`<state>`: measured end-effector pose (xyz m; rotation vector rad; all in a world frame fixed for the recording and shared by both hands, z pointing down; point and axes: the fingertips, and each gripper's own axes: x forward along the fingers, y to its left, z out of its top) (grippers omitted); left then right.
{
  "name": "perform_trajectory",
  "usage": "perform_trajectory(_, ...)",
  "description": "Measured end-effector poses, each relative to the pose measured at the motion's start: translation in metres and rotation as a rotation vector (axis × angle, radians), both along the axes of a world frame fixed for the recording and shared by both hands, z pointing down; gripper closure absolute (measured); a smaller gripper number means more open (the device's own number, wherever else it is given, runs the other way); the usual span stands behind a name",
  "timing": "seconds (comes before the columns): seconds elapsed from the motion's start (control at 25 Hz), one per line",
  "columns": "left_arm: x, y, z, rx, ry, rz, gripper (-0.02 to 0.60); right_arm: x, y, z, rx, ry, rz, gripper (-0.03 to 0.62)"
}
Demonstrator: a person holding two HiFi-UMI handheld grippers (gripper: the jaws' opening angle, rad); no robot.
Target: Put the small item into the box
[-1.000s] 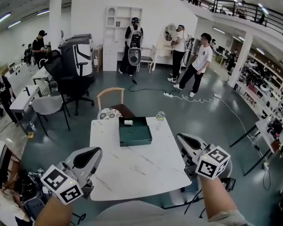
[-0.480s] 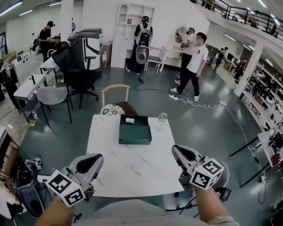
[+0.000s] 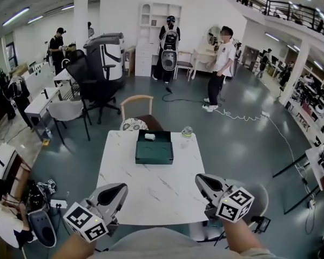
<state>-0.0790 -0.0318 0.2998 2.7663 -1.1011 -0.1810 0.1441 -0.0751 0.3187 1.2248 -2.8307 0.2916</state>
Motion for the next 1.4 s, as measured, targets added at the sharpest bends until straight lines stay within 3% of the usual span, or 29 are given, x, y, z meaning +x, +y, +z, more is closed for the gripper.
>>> perform_trajectory(0.48, -0.021, -0.011, 0.008, -0.022, 0.031, 0.010, 0.578, -0.028, -0.002, 0.009, -0.012, 0.023, -0.015, 0.586)
perform_trajectory(1.4, -0.022, -0.010, 0.002, -0.009, 0.021, 0.019, 0.578, -0.023, -0.001, -0.002, 0.014, 0.029, -0.010, 0.586)
